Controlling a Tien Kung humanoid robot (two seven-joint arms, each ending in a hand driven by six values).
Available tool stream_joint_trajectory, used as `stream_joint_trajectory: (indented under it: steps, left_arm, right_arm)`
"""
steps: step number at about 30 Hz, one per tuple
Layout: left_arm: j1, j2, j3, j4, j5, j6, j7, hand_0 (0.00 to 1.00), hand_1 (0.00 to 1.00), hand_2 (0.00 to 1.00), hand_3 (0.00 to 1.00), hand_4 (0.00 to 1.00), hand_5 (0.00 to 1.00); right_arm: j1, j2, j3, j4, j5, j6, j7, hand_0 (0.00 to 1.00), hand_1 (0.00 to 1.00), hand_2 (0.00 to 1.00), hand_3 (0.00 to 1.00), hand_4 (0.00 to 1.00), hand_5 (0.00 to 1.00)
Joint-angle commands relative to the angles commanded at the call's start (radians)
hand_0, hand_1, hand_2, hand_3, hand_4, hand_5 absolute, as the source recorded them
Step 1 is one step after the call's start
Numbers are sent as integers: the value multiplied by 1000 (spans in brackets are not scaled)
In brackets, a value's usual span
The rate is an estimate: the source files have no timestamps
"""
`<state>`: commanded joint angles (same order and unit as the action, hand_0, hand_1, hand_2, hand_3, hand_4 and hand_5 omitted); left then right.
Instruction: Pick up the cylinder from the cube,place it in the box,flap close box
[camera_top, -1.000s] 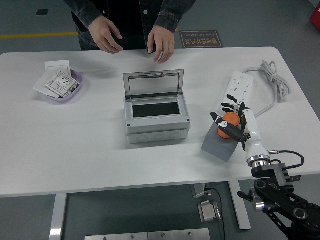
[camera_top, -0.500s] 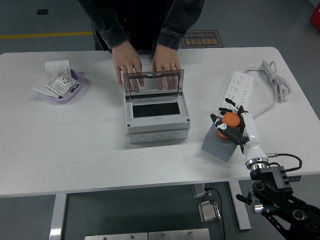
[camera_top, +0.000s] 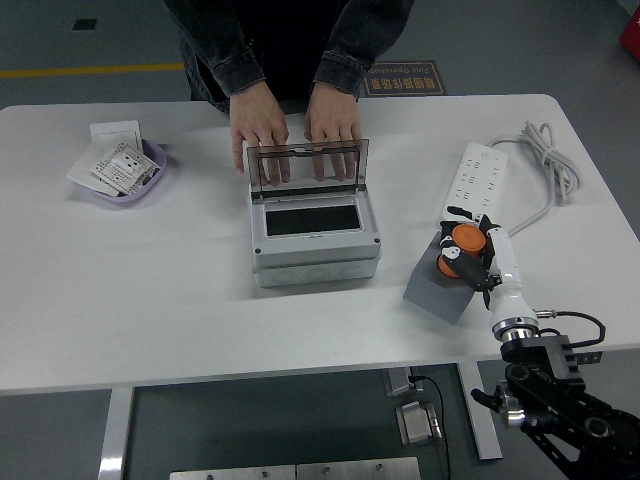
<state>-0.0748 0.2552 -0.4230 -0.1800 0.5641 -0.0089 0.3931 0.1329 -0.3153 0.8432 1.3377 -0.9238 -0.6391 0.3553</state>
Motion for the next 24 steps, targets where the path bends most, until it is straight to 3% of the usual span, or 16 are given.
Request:
stream_joint_trajectory:
  steps: [1, 2, 19, 20, 24]
  left_arm:
    - [0, 0, 6, 0, -7, 1, -3, 602, 685, 566, 611, 645, 172]
    - [0, 0, 10, 0, -13, 2, -5, 598, 681, 568, 613, 653, 180]
    - [-1, 1, 37, 0, -50, 16, -39, 597, 678, 570, 618, 669, 194]
    - [-1, 0, 39, 0, -52, 17, -41, 593, 678, 571, 618, 677, 201]
    - [-2, 0, 49, 0, -64, 21, -49, 593, 678, 571, 618, 677, 201]
  right_arm:
    - [0, 0, -1, 0, -1, 0, -1, 781, 642, 594, 633, 2, 148]
    - [1, 1, -2, 1, -2, -1, -2, 697, 610, 569, 561, 2, 11]
    - [22, -18, 9, 54, -78, -6, -44, 633, 588, 547, 490, 11, 2]
    - [24, -20, 11, 59, -82, -6, -46, 518, 441, 425, 338, 25, 2]
    - [32, -24, 18, 78, -103, -6, -55, 518, 441, 425, 338, 25, 2]
